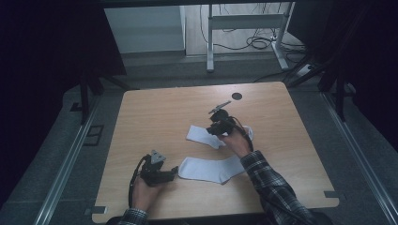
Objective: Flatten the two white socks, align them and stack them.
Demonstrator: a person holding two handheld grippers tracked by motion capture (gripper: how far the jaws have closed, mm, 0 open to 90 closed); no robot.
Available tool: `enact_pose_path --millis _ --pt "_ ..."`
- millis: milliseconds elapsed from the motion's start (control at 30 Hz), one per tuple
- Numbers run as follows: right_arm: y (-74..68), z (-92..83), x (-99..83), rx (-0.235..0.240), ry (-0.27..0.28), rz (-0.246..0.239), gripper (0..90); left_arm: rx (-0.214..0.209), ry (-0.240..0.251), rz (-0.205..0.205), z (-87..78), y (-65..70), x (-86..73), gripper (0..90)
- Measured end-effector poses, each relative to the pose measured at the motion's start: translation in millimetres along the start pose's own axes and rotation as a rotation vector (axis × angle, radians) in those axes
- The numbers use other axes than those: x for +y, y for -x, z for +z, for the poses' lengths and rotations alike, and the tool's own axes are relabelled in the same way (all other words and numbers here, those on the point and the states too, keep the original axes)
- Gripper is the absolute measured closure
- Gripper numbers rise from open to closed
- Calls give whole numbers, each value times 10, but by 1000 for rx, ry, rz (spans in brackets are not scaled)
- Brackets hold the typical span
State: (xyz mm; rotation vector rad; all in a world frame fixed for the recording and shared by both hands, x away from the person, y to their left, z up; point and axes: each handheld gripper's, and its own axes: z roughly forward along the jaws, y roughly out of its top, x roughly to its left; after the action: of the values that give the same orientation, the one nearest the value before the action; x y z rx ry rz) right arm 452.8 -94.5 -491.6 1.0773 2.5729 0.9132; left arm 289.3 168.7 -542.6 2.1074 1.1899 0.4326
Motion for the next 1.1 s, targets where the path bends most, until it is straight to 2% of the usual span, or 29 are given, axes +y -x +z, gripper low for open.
enact_pose_path --millis 200,333,400,433,467,500,567,667,733,800,933,1067,1100 --pt "-317 367 98 59 -12 -29 624 -13 3 14 8 4 -7 229" --pt "-394 499 111 57 -16 -34 576 -15 1 17 11 2 -8 208" --pt "-416 532 103 35 -12 -53 586 -15 0 18 12 1 -8 204" --pt "-430 538 98 22 -7 -66 595 -15 0 18 12 2 -8 202" --pt "-450 538 92 8 -6 -77 644 -15 0 18 12 2 -8 201" --pt "-459 531 89 12 -10 -79 733 -15 0 18 12 2 -8 201" --pt "-467 520 83 19 -15 -71 821 -15 0 18 12 3 -8 201" --pt "-470 502 83 24 -31 -57 841 -15 0 18 12 3 -7 201" --pt "-463 470 98 37 -42 -49 843 -16 0 16 12 4 -8 201" --pt "-451 398 135 47 -20 -42 843 -14 -2 20 11 1 -7 201" --pt "-461 164 313 93 59 -21 840 -14 -2 21 11 0 -7 201" --pt "-556 -158 555 114 147 -35 840 -14 0 21 12 0 -7 201" --pt "-584 -268 627 126 183 -37 839 -14 4 19 15 1 -7 201"
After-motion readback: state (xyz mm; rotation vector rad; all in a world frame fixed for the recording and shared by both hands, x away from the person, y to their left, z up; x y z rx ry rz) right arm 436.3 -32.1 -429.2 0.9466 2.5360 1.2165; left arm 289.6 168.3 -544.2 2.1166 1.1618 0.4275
